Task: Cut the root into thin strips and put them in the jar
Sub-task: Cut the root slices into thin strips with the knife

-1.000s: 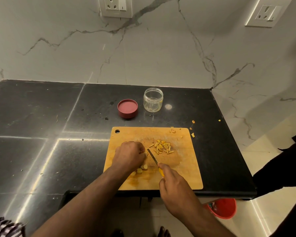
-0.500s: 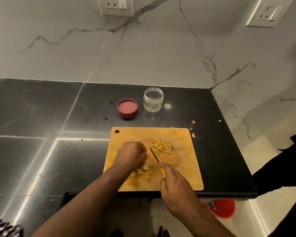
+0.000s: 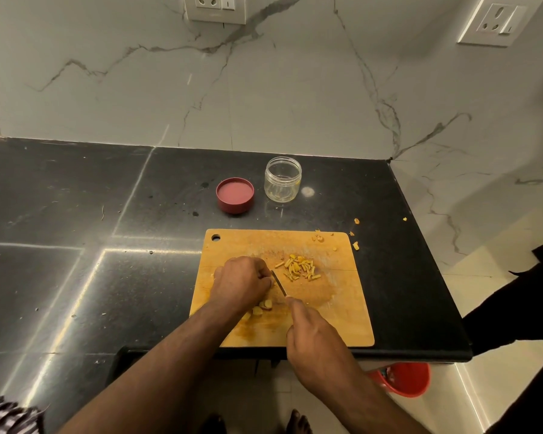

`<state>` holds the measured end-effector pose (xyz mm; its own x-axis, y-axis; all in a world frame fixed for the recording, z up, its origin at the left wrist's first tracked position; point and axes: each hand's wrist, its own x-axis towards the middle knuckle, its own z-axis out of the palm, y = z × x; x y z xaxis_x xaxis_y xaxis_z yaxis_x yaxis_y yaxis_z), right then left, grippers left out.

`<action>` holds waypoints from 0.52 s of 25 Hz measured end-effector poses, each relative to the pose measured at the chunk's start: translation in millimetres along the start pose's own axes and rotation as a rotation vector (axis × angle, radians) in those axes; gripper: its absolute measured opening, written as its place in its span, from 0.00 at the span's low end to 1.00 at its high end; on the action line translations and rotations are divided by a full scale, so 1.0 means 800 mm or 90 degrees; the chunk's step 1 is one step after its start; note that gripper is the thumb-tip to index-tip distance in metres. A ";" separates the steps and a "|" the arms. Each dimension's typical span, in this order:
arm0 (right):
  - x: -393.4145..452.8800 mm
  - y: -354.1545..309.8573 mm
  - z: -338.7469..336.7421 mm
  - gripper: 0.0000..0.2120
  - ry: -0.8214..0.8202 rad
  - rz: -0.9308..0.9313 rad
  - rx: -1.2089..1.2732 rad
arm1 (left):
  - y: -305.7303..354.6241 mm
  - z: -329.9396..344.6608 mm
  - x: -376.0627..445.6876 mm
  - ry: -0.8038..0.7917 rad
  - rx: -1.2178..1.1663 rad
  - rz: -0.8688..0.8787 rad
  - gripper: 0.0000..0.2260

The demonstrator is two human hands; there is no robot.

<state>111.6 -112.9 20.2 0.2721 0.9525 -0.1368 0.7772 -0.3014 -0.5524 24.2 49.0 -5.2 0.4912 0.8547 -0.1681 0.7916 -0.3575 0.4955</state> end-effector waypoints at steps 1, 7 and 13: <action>-0.001 0.000 0.001 0.22 -0.003 0.003 -0.005 | 0.000 0.000 0.000 0.004 0.006 -0.001 0.05; -0.034 0.008 -0.002 0.23 -0.019 0.022 0.028 | -0.003 0.003 0.001 0.008 0.006 -0.009 0.06; -0.022 0.006 -0.009 0.23 0.016 0.031 0.042 | -0.008 0.008 -0.003 0.024 0.005 -0.004 0.08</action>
<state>115.2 -131.2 25.9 0.3230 0.9353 -0.1443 0.7238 -0.3424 -0.5991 20.4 46.6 -13.0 0.4717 0.8707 -0.1392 0.7977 -0.3541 0.4882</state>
